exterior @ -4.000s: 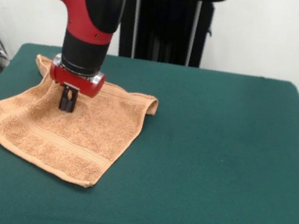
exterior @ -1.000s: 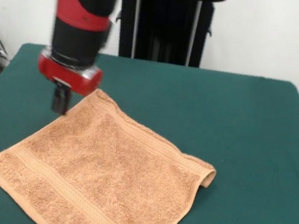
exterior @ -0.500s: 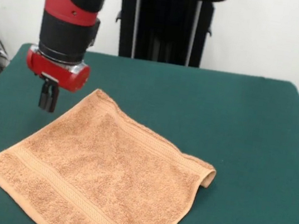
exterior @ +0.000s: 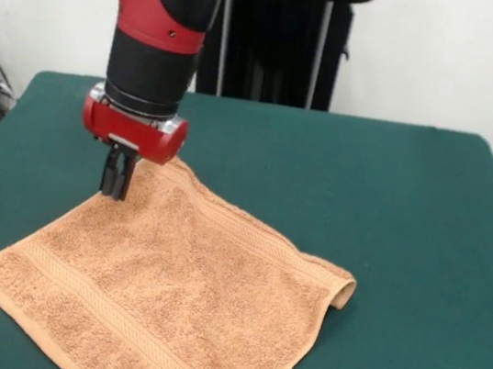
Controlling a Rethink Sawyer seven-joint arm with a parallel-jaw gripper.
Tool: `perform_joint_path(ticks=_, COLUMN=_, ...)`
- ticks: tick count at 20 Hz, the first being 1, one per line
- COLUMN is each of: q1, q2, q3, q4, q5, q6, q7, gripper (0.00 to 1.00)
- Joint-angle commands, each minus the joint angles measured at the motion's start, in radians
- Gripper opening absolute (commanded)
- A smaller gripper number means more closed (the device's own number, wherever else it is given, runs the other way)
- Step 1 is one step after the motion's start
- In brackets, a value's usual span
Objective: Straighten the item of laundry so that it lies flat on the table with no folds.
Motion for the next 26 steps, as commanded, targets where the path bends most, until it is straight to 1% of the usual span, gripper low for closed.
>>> perform_joint_path(ticks=1, q1=0.036, q2=0.013, q3=0.095, q4=0.079, q5=0.033, q6=0.091, q7=0.154, gripper=0.0)
perform_joint_path(ticks=5, q1=0.024, q2=0.03, q3=0.112, q4=0.063, q5=0.033, q6=0.092, q7=0.141, gripper=0.0)
perform_joint_path(ticks=6, q1=0.019, q2=0.038, q3=0.119, q4=0.034, q5=0.04, q6=0.113, q7=0.132, gripper=0.0)
perform_joint_path(ticks=7, q1=0.014, q2=0.046, q3=0.127, q4=0.043, q5=0.036, q6=0.092, q7=0.133, gripper=0.0)
perform_joint_path(ticks=11, q1=-0.003, q2=0.112, q3=0.149, q4=0.0, q5=0.031, q6=0.04, q7=0.13, gripper=0.0)
perform_joint_path(ticks=19, q1=0.024, q2=0.204, q3=0.132, q4=-0.075, q5=0.031, q6=0.007, q7=0.143, gripper=0.0)
perform_joint_path(ticks=23, q1=0.027, q2=0.225, q3=0.131, q4=-0.085, q5=0.026, q6=-0.014, q7=0.148, gripper=0.0)
perform_joint_path(ticks=26, q1=0.009, q2=0.209, q3=0.13, q4=-0.061, q5=0.015, q6=-0.018, q7=0.145, gripper=0.0)
